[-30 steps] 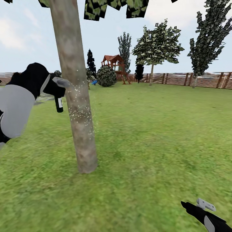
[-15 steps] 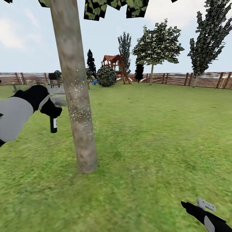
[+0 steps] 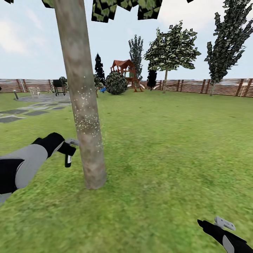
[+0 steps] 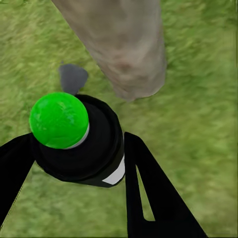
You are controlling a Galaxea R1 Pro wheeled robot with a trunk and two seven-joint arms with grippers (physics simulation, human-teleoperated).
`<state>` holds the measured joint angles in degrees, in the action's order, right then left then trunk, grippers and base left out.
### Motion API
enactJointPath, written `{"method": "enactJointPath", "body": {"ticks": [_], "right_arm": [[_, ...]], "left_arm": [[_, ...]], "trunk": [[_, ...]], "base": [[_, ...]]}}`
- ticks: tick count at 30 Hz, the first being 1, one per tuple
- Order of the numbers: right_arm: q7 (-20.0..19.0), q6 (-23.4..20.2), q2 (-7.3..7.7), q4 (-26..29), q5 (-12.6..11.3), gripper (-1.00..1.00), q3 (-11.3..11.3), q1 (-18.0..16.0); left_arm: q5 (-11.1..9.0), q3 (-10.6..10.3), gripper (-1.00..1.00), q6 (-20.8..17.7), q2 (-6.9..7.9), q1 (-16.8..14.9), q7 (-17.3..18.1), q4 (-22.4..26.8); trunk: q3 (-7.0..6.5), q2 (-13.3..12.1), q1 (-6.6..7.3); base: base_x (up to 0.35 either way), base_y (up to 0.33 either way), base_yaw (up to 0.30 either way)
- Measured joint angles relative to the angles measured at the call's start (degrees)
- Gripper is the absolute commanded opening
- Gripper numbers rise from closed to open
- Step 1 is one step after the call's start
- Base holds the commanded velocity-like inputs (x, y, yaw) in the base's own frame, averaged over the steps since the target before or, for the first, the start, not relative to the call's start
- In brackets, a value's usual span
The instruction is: In the garden, pick up the pesticide atomizer on the floor and spray pesticide onto both trees until each tree trunk is fully covered.
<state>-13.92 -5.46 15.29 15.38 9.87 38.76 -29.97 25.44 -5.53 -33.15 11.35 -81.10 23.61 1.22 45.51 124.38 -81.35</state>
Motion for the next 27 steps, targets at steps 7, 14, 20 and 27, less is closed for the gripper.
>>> {"method": "enactJointPath", "body": {"ticks": [7, 14, 20, 27], "right_arm": [[0.03, 0.01, 0.0, -5.87, 0.06, 1.0, -0.02, 0.01], [0.02, 0.09, 0.0, -6.33, -0.02, 1.0, 0.0, 0.0], [-0.06, 0.1, 0.0, -6.33, -0.19, 1.0, 0.0, 0.0], [-0.06, 0.1, 0.0, -6.33, -0.13, 1.0, 0.0, 0.0]], "left_arm": [[-0.05, 0.01, -1.0, 3.38, -0.09, 2.16, -0.05, 0.01], [-0.12, -0.05, -1.0, 5.4, -1.21, 4.03, -0.22, -0.03], [-3.15, 0.12, -1.0, 5.53, -1.17, 5.83, -0.31, 0.0], [-7.23, -0.02, -1.0, 5.55, -0.84, 6.13, -0.4, 0.03]], "trunk": [[0.0, 0.0, 0.0], [0.01, 0.0, 0.0], [0.0, 0.0, 0.0], [-0.01, 0.0, 0.0]], "base": [[0.0, 0.0, 0.0], [0.0, 0.0, -0.001], [0.0, 0.0, -0.207], [-0.004, 0.136, -0.076]]}}
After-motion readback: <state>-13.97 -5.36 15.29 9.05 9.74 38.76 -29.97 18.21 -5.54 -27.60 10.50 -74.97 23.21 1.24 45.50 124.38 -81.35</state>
